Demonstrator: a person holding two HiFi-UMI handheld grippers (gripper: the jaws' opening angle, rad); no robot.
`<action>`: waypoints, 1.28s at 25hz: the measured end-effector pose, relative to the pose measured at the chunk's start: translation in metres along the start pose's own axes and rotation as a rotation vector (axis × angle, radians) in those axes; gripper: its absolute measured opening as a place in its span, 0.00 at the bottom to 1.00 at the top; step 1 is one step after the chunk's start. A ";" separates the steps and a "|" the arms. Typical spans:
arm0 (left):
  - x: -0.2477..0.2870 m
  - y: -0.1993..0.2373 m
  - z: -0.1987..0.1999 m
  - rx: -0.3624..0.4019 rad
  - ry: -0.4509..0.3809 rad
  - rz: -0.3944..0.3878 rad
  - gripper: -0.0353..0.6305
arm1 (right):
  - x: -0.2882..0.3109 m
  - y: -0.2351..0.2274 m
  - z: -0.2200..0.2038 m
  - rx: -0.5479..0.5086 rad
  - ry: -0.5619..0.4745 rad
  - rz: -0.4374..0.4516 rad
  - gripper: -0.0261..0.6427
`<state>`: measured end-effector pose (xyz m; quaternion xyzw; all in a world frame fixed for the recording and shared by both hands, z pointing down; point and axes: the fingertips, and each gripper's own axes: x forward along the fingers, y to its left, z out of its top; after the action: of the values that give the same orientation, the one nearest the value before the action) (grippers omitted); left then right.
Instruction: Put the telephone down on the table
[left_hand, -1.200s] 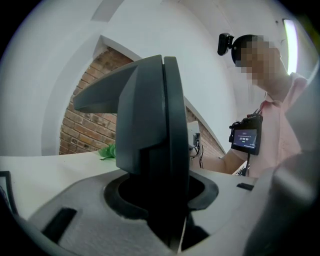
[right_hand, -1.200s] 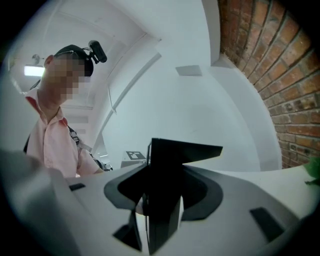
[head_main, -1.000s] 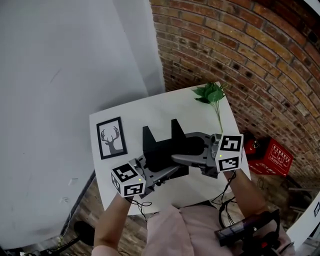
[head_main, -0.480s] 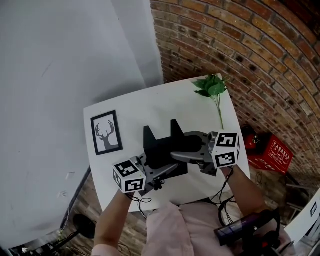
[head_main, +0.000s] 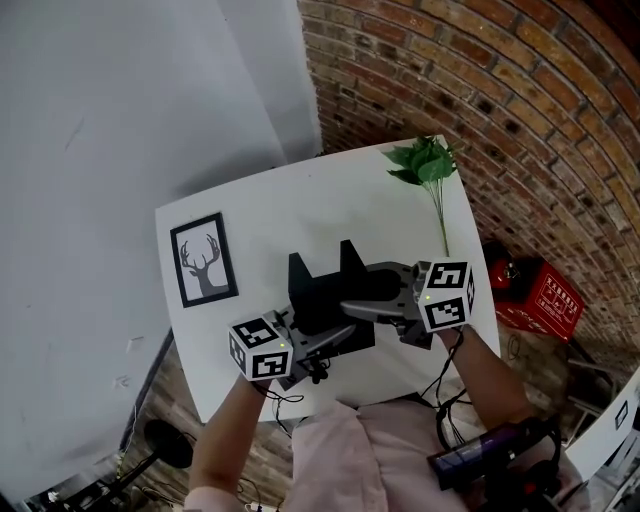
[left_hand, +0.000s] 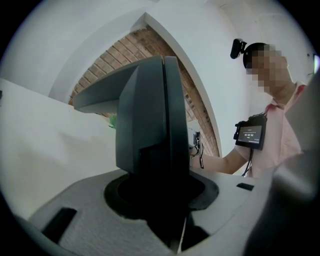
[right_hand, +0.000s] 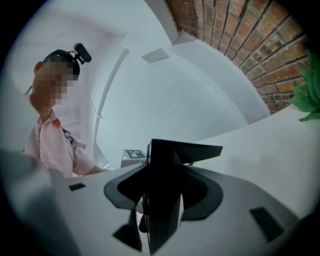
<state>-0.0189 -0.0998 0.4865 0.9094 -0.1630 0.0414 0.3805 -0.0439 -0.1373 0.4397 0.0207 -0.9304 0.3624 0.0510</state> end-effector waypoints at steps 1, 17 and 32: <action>0.001 0.002 -0.002 -0.010 0.002 0.000 0.31 | 0.000 -0.003 -0.002 0.010 0.002 0.000 0.33; 0.007 0.036 -0.026 -0.135 0.024 -0.014 0.31 | 0.011 -0.042 -0.028 0.128 0.032 -0.015 0.33; 0.011 0.057 -0.041 -0.234 0.039 -0.015 0.31 | 0.017 -0.068 -0.045 0.216 0.061 -0.019 0.33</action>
<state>-0.0248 -0.1117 0.5561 0.8590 -0.1523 0.0367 0.4874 -0.0524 -0.1574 0.5203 0.0240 -0.8837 0.4604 0.0803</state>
